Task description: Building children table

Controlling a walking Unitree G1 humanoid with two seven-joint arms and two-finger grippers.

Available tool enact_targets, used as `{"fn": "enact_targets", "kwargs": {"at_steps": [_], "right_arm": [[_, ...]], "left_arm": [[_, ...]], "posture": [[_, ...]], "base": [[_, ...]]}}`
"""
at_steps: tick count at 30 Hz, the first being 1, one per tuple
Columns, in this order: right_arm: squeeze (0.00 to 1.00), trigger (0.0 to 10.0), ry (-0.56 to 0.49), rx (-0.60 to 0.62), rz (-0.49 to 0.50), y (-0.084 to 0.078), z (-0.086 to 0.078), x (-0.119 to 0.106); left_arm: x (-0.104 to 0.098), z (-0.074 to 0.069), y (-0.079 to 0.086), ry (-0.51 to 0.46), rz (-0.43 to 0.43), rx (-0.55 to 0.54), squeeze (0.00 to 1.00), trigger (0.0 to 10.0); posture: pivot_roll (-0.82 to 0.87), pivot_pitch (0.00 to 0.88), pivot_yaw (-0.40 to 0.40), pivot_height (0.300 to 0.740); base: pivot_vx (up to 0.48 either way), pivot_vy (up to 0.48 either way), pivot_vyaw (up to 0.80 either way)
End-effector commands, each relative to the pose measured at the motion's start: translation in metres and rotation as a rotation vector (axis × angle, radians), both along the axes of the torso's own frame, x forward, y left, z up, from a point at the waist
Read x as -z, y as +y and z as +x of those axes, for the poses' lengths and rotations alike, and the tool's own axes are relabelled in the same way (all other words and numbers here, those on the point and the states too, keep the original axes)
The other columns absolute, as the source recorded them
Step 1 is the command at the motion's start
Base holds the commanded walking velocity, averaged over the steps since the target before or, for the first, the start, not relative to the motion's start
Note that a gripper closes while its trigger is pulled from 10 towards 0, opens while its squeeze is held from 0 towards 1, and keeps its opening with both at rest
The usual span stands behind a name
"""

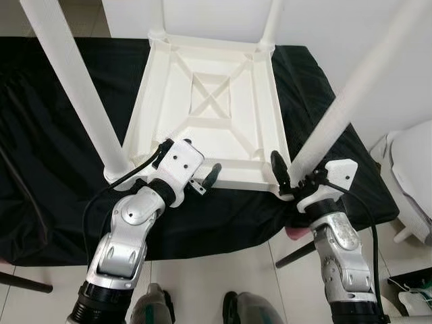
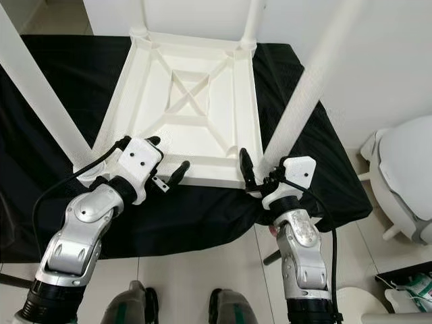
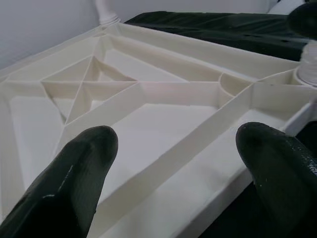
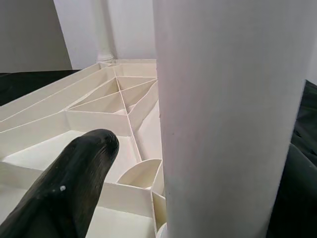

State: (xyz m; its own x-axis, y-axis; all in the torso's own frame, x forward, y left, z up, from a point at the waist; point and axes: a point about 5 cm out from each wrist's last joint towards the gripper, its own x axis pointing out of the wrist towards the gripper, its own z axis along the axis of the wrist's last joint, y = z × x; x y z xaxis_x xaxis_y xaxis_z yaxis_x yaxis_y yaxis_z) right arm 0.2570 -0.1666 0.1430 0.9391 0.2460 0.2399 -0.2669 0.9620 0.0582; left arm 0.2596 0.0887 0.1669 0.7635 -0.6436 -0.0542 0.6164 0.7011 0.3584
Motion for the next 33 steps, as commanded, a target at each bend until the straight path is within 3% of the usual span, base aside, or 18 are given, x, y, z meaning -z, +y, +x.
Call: {"fn": "enact_targets", "kwargs": {"at_steps": [1, 8, 15, 25, 31, 33], "right_arm": [[0.0, 10.0, 0.008, -0.023, 0.003, 0.002, 0.0, 0.001], [0.0, 10.0, -0.001, 0.031, -0.005, -0.009, -0.001, -0.001], [0.0, 10.0, 0.008, 0.057, 0.007, -0.013, -0.006, 0.001], [0.0, 10.0, -0.002, 0.062, 0.018, -0.012, -0.009, -0.002], [0.0, 10.0, 0.001, 0.065, 0.024, -0.01, -0.011, -0.001], [0.0, 10.0, 0.003, 0.068, 0.026, -0.01, -0.012, -0.001]], "left_arm": [[0.007, -0.005, -0.007, 0.037, 0.015, 0.099, 0.0, 10.0], [0.012, -0.01, -0.02, 0.046, 0.048, 0.23, 0.0, 10.0], [0.016, -0.007, -0.026, 0.049, 0.071, 0.263, 0.0, 10.0], [0.019, 0.018, -0.03, 0.043, 0.161, 0.164, 0.0, 10.0], [0.024, 0.022, -0.035, 0.111, 0.182, 0.169, 0.0, 10.0], [0.031, 0.024, -0.037, 0.161, 0.23, 0.166, 0.0, 10.0]], "posture": [[-0.06, 0.073, -0.047, 0.74], [-0.08, 0.079, -0.045, 0.74], [-0.09, 0.081, -0.041, 0.74], [-0.11, 0.088, -0.022, 0.74], [-0.12, 0.09, -0.015, 0.74], [-0.12, 0.092, -0.011, 0.74]], "base": [[0.0, 0.0, 0.0], [0.0, 0.0, 0.0], [0.0, 0.0, 0.0], [0.0, 0.0, 0.0], [0.0, 0.0, 0.0], [0.0, 0.0, 0.0]]}}
